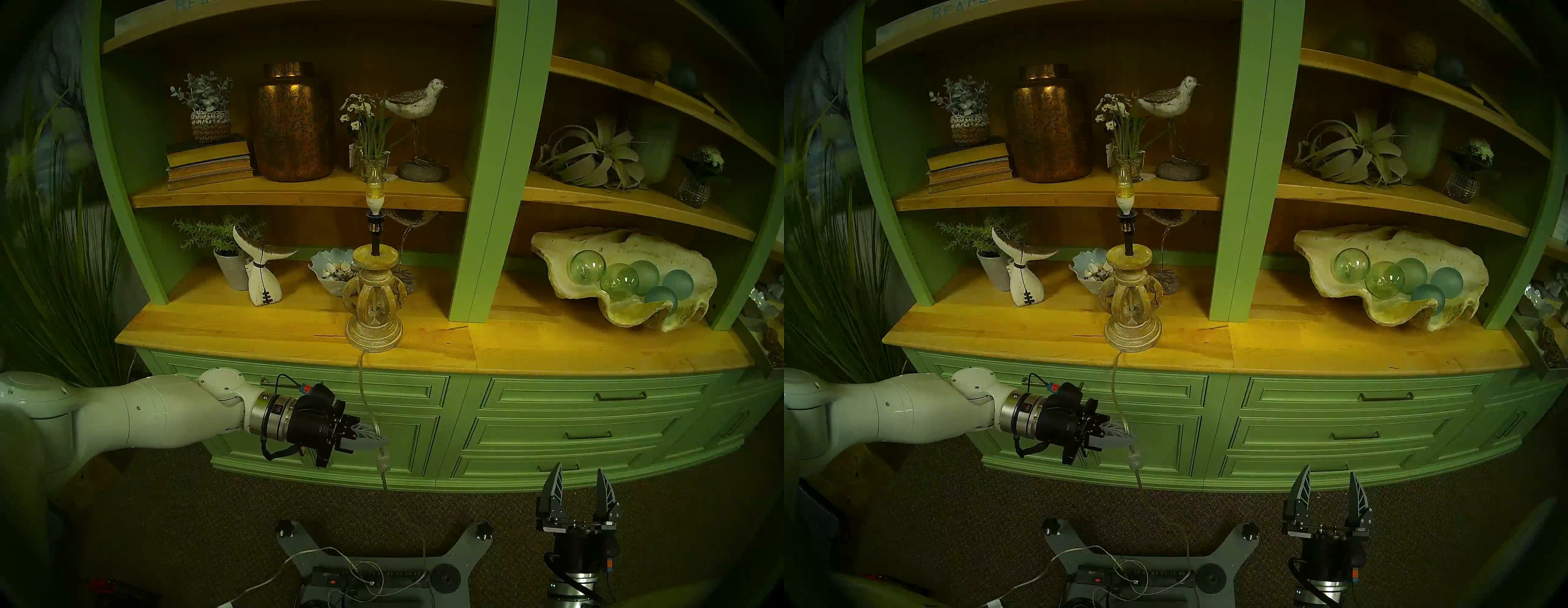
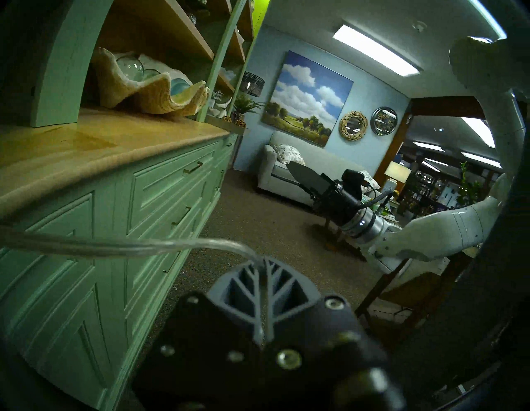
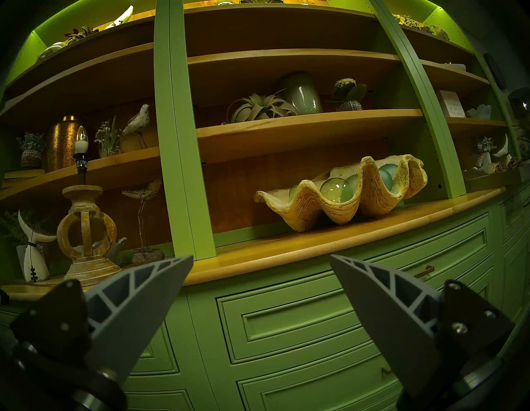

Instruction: Grab cable and switch light on

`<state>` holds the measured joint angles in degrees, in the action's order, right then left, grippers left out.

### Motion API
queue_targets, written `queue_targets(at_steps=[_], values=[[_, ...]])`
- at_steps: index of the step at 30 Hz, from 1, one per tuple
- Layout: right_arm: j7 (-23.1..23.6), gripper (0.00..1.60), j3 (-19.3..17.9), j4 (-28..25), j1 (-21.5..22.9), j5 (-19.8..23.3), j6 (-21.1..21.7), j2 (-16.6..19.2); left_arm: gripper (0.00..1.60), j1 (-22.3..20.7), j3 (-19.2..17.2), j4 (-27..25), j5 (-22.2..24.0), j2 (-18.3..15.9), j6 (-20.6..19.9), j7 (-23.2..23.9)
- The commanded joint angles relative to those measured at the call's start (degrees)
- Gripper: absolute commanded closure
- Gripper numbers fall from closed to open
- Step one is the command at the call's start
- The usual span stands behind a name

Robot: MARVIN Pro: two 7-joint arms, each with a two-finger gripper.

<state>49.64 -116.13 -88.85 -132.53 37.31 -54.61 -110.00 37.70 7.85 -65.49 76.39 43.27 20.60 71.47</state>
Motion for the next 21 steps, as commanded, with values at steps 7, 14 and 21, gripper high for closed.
queue_targets(at_steps=[7, 14, 21], values=[[0.1, 0.0, 0.0, -1.8, -0.1, 0.1, -0.2, -0.1, 1.6, 1.7, -3.3, -2.4, 8.7, -3.7, 1.4, 5.6], [0.1, 0.0, 0.0, -1.8, -0.2, 0.1, -0.1, -0.1, 1.6, 3.6, -3.2, -2.7, 11.2, -3.5, -0.2, -1.4], [0.1, 0.0, 0.0, -1.9, -0.2, 0.1, -0.1, -0.1, 1.6, 4.6, -2.2, -1.6, 9.5, -1.3, -0.1, -2.4]])
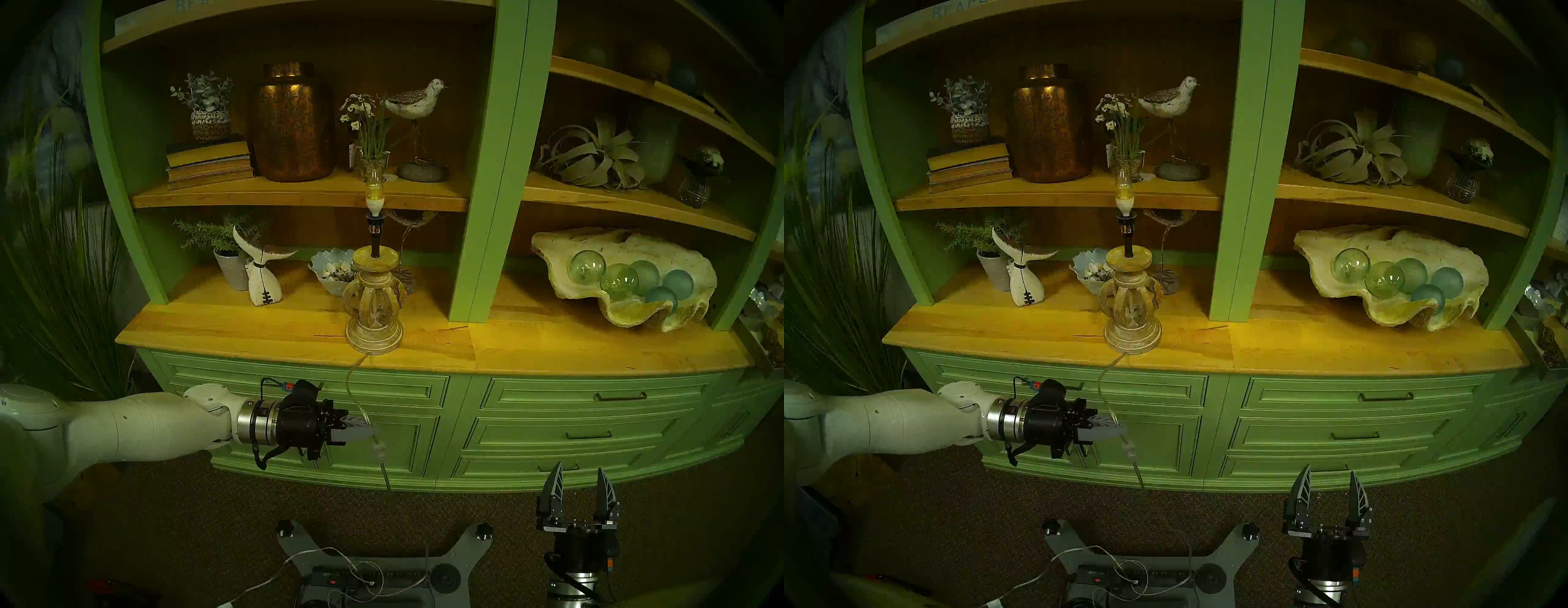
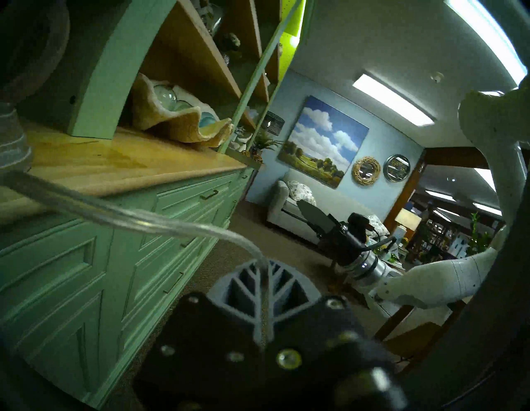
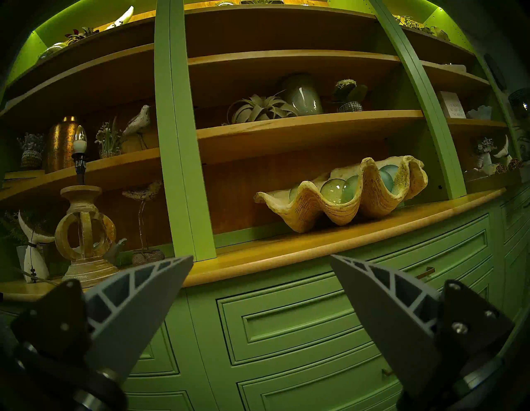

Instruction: Grab cable and switch light on

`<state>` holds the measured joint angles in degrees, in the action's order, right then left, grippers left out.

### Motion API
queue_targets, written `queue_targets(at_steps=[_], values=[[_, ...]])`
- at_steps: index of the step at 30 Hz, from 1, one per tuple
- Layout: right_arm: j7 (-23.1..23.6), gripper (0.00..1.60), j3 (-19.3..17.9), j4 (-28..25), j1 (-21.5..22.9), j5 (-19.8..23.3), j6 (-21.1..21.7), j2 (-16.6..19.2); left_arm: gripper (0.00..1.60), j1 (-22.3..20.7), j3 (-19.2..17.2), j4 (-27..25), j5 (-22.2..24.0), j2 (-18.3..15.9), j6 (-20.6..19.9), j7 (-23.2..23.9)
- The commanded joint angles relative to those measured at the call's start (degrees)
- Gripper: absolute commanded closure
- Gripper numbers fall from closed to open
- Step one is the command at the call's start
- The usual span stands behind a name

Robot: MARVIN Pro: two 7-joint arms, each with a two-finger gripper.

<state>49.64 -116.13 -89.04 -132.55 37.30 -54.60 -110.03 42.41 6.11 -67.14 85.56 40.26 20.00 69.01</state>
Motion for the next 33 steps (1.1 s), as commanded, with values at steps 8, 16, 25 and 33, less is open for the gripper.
queue_targets(at_steps=[8, 16, 25, 33], values=[[0.1, 0.0, 0.0, -1.7, -0.2, 0.1, -0.1, -0.1, 1.6, -0.4, -1.0, 1.9, 0.3, 2.2, 1.1, 2.3], [0.1, 0.0, 0.0, -1.6, -0.2, 0.1, -0.1, -0.1, 1.6, -1.4, -1.3, 1.6, 0.6, 1.2, -0.1, 5.2], [0.1, 0.0, 0.0, -1.7, -0.2, 0.1, -0.1, -0.1, 1.6, -0.1, -1.2, 1.8, 0.8, 1.8, 0.0, 3.4], [0.1, 0.0, 0.0, -1.7, -0.2, 0.1, -0.1, -0.1, 1.6, -0.1, -1.2, 1.7, 0.8, 1.8, -0.1, 3.4]])
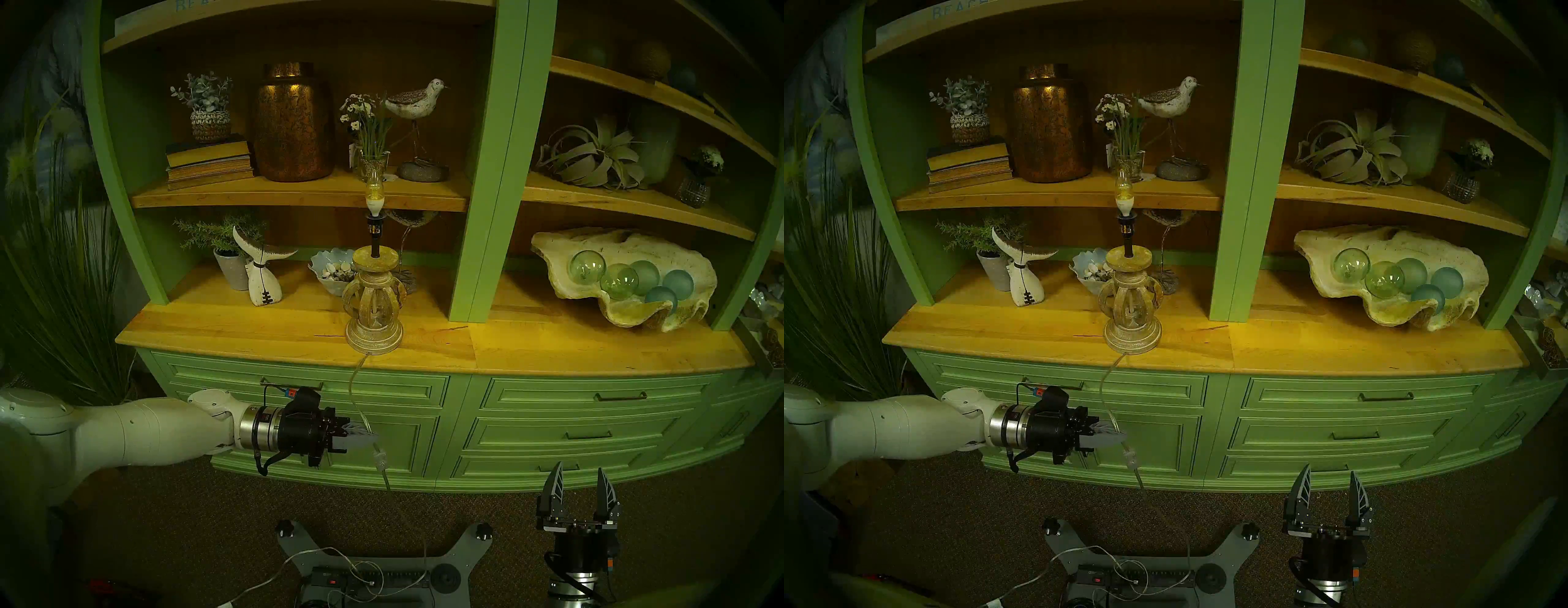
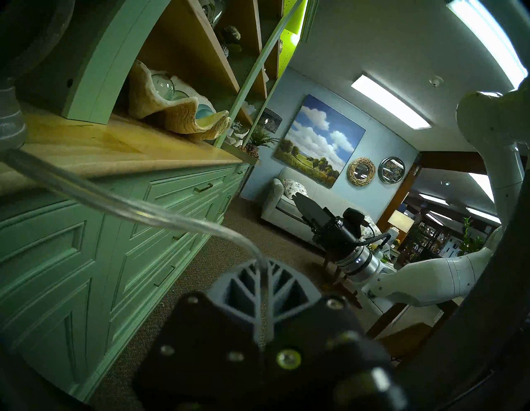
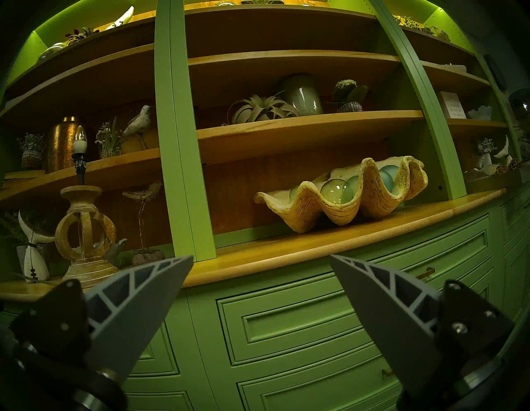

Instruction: Grab cable and switch light on

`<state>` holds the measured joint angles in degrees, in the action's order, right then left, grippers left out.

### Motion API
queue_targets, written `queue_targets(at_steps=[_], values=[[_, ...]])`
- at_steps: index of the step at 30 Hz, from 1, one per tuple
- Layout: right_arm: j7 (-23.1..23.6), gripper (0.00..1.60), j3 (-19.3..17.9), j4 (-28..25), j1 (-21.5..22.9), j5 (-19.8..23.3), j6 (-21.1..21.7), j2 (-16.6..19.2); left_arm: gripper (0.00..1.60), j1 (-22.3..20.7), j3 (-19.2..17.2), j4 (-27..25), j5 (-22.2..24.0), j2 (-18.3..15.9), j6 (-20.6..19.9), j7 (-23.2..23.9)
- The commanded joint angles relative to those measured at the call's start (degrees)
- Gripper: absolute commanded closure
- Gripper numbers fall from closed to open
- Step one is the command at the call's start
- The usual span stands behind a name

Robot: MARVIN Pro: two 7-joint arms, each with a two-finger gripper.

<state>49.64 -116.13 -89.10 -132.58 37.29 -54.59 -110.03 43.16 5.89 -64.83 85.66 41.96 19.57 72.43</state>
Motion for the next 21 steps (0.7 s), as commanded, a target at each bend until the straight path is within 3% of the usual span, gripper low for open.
queue_targets(at_steps=[1, 21], values=[[0.1, 0.0, 0.0, -1.6, -0.2, 0.1, -0.1, -0.1, 1.6, -0.9, -1.0, -0.6, 0.7, 0.1, 0.4, -0.1], [0.1, 0.0, 0.0, -1.6, -0.2, 0.1, -0.1, -0.1, 1.6, -0.9, -1.0, -0.6, 0.6, 0.1, 0.4, -0.1]])
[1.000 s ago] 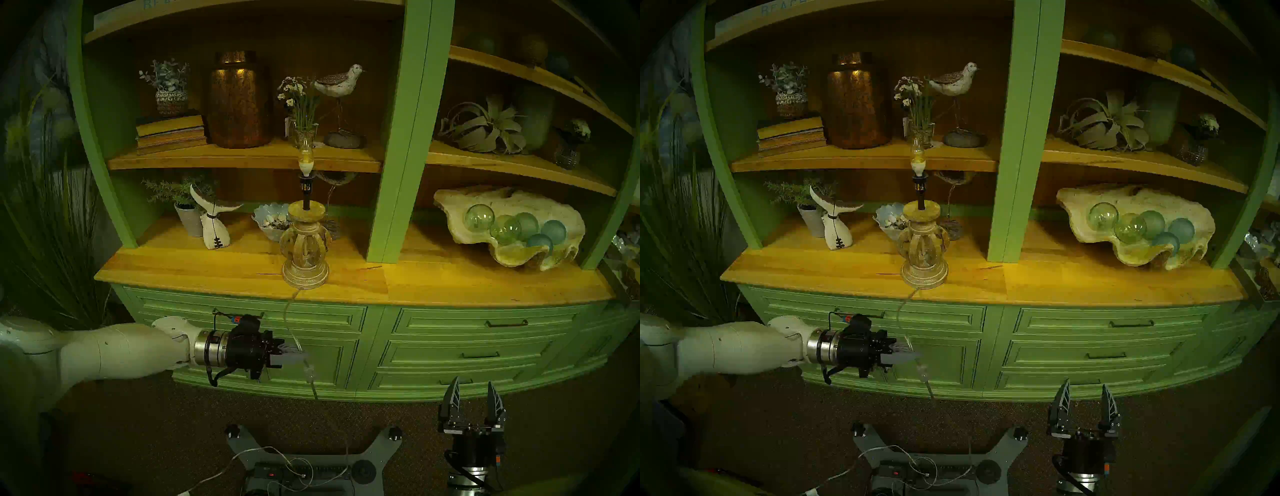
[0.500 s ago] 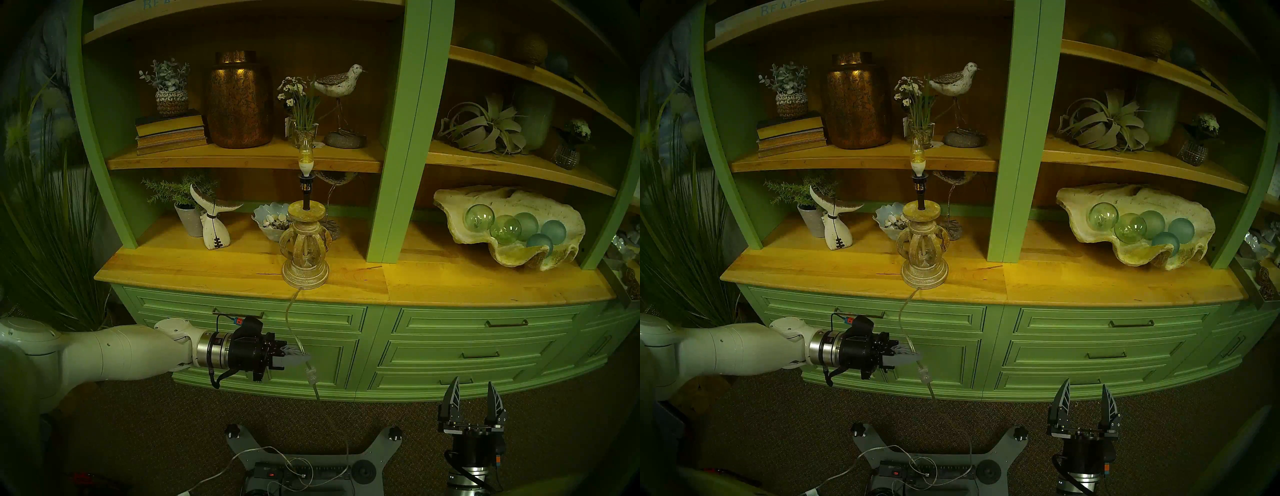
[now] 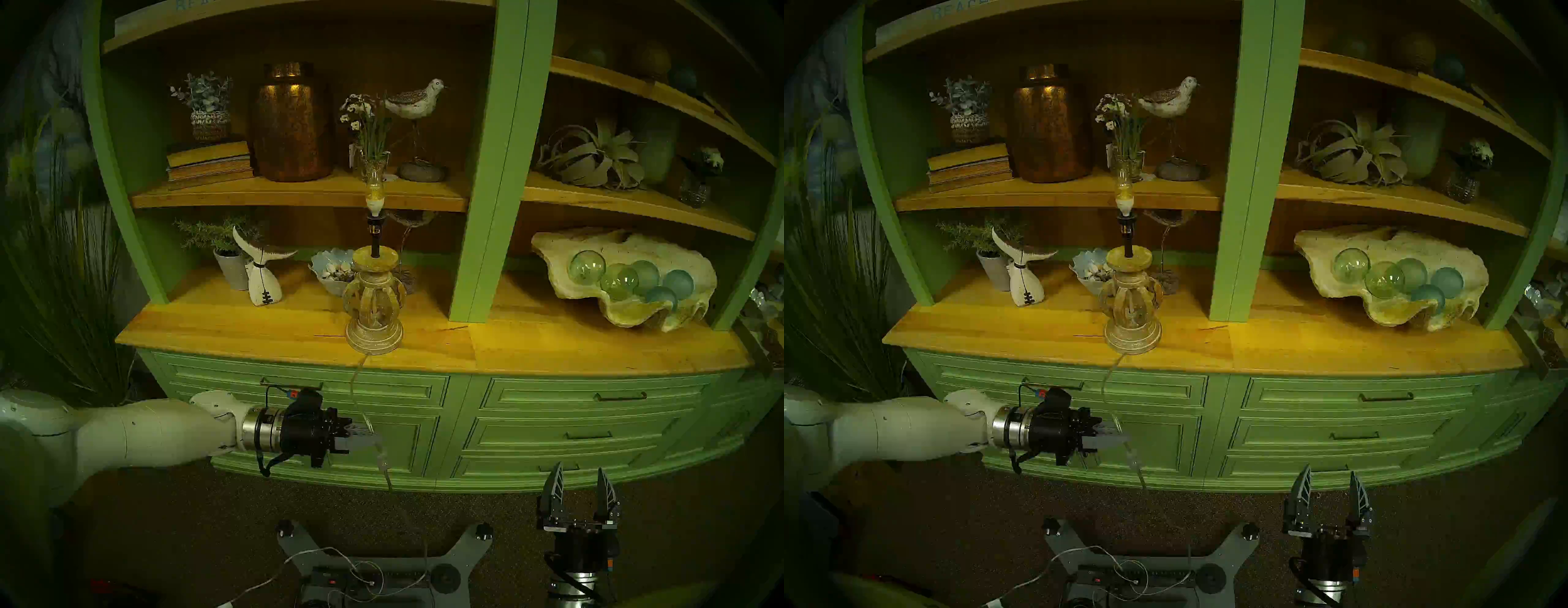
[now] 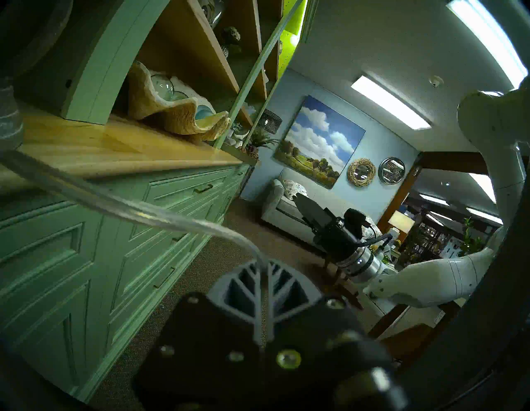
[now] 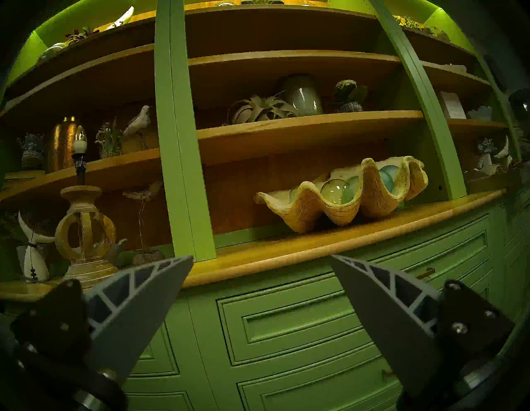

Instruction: Grab cable and switch light on

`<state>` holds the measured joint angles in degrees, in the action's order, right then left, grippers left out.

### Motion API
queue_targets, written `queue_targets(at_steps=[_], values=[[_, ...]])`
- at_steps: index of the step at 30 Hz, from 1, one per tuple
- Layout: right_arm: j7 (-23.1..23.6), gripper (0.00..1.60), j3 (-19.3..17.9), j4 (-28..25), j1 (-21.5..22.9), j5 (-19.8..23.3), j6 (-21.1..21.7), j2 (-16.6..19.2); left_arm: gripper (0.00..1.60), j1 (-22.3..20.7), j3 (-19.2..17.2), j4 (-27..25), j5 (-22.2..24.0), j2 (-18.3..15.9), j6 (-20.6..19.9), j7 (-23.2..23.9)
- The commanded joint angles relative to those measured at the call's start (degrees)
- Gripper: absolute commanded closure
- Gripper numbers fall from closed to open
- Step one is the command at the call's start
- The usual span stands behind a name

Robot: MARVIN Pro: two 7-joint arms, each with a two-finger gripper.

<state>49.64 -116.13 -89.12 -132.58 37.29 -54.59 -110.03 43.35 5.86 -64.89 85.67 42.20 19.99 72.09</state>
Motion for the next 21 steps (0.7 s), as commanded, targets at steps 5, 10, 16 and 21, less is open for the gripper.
queue_targets(at_steps=[5, 10, 16, 21], values=[[1.0, 0.0, 1.4, -3.7, -0.9, -0.2, 2.8, 0.9, 1.6, -1.1, -1.0, -0.5, 0.6, -0.1, 0.0, 0.2], [3.8, 0.0, 3.4, -6.1, -1.7, -4.6, 3.7, 2.6, 1.6, -1.1, -0.9, -0.5, 0.6, -0.1, 0.1, 0.2], [6.8, 0.0, 5.5, -10.1, -3.1, -9.5, 8.7, 5.6, 1.6, -1.1, -0.9, -0.5, 0.6, -0.1, 0.1, 0.2], [9.4, 0.0, 5.6, -13.7, -3.6, -11.3, 14.5, 9.7, 1.6, -1.1, -0.9, -0.4, 0.5, -0.1, 0.1, 0.2]])
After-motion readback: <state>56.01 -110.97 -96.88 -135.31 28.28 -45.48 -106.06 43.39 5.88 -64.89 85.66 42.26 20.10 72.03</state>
